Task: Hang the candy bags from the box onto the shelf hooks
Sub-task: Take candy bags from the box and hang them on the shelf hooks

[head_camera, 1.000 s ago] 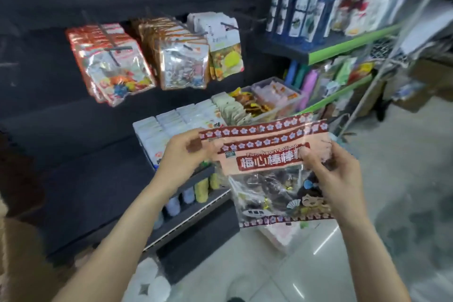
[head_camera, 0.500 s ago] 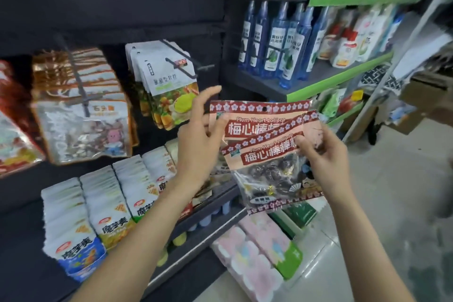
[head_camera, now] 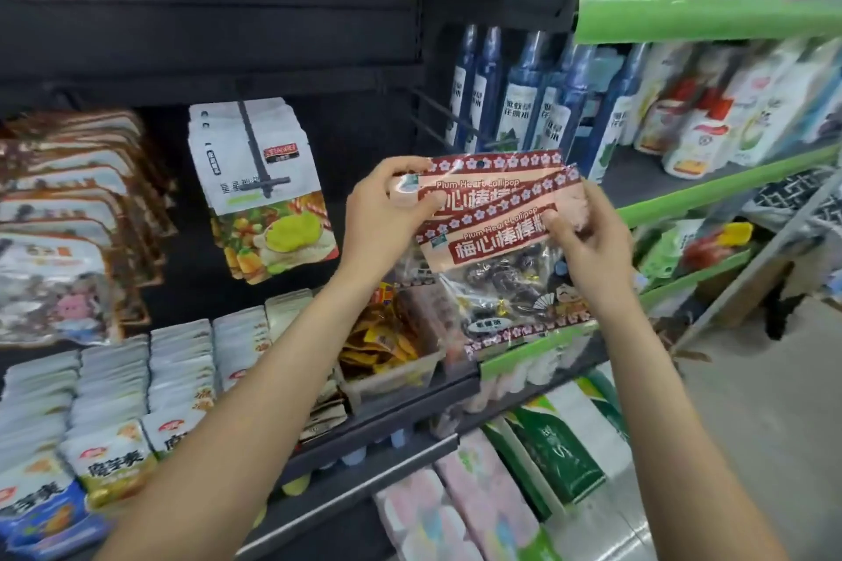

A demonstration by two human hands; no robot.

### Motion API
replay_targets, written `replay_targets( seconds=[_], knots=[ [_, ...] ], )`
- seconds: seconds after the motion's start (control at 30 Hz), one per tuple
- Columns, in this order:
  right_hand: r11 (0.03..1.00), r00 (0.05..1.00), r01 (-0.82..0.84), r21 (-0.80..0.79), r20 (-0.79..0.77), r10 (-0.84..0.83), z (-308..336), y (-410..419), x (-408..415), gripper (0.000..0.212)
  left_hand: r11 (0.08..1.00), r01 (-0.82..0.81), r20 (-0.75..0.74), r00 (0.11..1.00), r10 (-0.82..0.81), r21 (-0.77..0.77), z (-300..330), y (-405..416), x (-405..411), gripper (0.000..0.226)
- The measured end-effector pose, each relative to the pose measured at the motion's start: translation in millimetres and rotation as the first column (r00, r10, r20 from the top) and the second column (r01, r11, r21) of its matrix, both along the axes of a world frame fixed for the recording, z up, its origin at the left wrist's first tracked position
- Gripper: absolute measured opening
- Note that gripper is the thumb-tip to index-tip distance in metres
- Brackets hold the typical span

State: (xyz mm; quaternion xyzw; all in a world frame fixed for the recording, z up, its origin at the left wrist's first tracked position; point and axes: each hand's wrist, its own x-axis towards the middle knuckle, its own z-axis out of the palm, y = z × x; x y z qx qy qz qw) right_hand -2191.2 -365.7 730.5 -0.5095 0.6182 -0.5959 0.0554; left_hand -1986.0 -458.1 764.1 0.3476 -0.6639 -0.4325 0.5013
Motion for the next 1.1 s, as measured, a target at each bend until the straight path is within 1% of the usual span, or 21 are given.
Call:
replay_targets(
  seconds=[0.13, 0.23, 0.37, 0.47, 0.53, 0.6, 0.67, 0.73, 0.83, 0.87, 0.93, 1.0, 1.03, 1.1],
  knots=[
    [0.999, 0.999, -0.039, 0.005, 0.016, 0.039, 1, -17, -16, 0.031, 0.999, -0.049, -0.004, 0.999, 0.049, -0.017, 0, -8, -14, 0.029],
    [0.998, 0.998, -0.056, 0.035, 0.029, 0.055, -2, -26, -24, 0.035, 0.997, -0.081, 0.017, 0.997, 0.081, -0.012, 0, -13, -20, 0.030],
    [0.993, 0.992, -0.096, 0.063, 0.088, 0.091, -7, -35, -28, 0.036, 0.994, -0.109, -0.003, 0.994, 0.109, 0.005, -2, -19, -21, 0.024],
    [0.990, 0.990, -0.122, 0.077, 0.079, 0.116, -9, -42, -27, 0.038, 0.991, -0.136, -0.013, 0.991, 0.137, 0.015, -8, -25, -18, 0.022],
    [0.988, 0.990, -0.123, 0.090, 0.080, 0.116, -12, -46, -27, 0.039, 0.987, -0.157, -0.005, 0.988, 0.157, 0.033, -13, -30, -18, 0.023],
    [0.991, 0.991, -0.100, 0.092, 0.097, 0.091, -15, -46, -25, 0.039, 0.981, -0.195, 0.020, 0.981, 0.195, -0.007, -16, -39, -21, 0.022],
    [0.996, 0.992, -0.063, 0.059, 0.109, 0.057, -17, -42, -24, 0.036, 0.961, -0.257, 0.062, 0.963, 0.264, -0.105, -17, -52, -24, 0.020],
    [0.999, 0.996, -0.035, 0.010, 0.083, 0.034, -19, -34, -22, 0.033, 0.930, -0.317, 0.092, 0.937, 0.338, -0.186, -19, -68, -26, 0.020],
    [0.997, 0.997, -0.049, -0.060, 0.054, 0.053, -16, -23, -20, 0.026, 0.875, -0.357, 0.127, 0.901, 0.415, -0.328, -21, -91, -29, 0.026],
    [0.994, 0.996, -0.066, -0.082, 0.061, 0.071, -13, -21, -19, 0.026, 0.861, -0.360, 0.135, 0.893, 0.430, -0.359, -20, -97, -30, 0.027],
    [0.986, 0.990, -0.100, -0.130, 0.087, 0.111, -6, -18, -15, 0.038, 0.858, -0.360, 0.145, 0.889, 0.435, -0.367, -18, -104, -28, 0.025],
    [0.975, 0.980, -0.135, -0.178, 0.123, 0.159, -1, -18, -11, 0.050, 0.879, -0.328, 0.168, 0.900, 0.403, -0.347, -18, -104, -23, 0.027],
    [0.969, 0.973, -0.148, -0.198, 0.146, 0.178, 0, -19, -9, 0.051, 0.887, -0.302, 0.196, 0.902, 0.384, -0.348, -18, -101, -21, 0.029],
    [0.960, 0.965, -0.156, -0.234, 0.170, 0.199, 2, -23, -4, 0.046, 0.902, -0.254, 0.241, 0.906, 0.348, -0.348, -19, -88, -15, 0.033]
  ],
)
